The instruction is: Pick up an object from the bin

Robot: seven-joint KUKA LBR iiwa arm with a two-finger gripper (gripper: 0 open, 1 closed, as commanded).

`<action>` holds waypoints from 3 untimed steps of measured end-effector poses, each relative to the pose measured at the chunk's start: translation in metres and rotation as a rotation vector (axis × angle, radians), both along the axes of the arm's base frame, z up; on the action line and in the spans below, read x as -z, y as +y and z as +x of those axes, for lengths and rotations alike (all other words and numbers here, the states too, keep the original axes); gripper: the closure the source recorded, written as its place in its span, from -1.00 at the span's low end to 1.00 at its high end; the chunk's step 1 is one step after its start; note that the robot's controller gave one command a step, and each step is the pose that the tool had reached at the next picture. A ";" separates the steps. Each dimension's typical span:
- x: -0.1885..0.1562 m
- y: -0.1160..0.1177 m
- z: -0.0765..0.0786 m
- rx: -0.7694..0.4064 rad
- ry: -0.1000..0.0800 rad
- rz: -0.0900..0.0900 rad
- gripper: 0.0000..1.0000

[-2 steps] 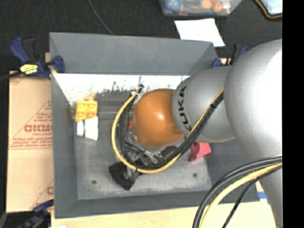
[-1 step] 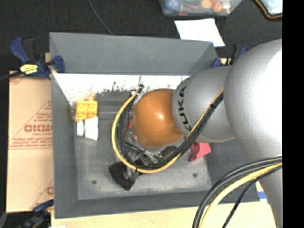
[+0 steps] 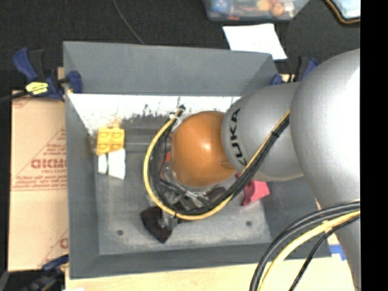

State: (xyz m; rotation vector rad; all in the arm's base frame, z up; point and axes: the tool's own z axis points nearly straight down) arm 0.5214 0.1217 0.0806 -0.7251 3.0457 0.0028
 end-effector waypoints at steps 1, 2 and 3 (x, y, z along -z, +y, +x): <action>-0.020 0.000 0.000 0.002 0.000 0.000 1.00; -0.044 -0.001 -0.001 0.004 0.003 -0.001 1.00; -0.074 -0.001 0.001 0.004 -0.003 0.000 1.00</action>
Offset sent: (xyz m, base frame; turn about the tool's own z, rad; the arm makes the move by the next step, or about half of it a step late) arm -0.0005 -0.0003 0.0758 0.0015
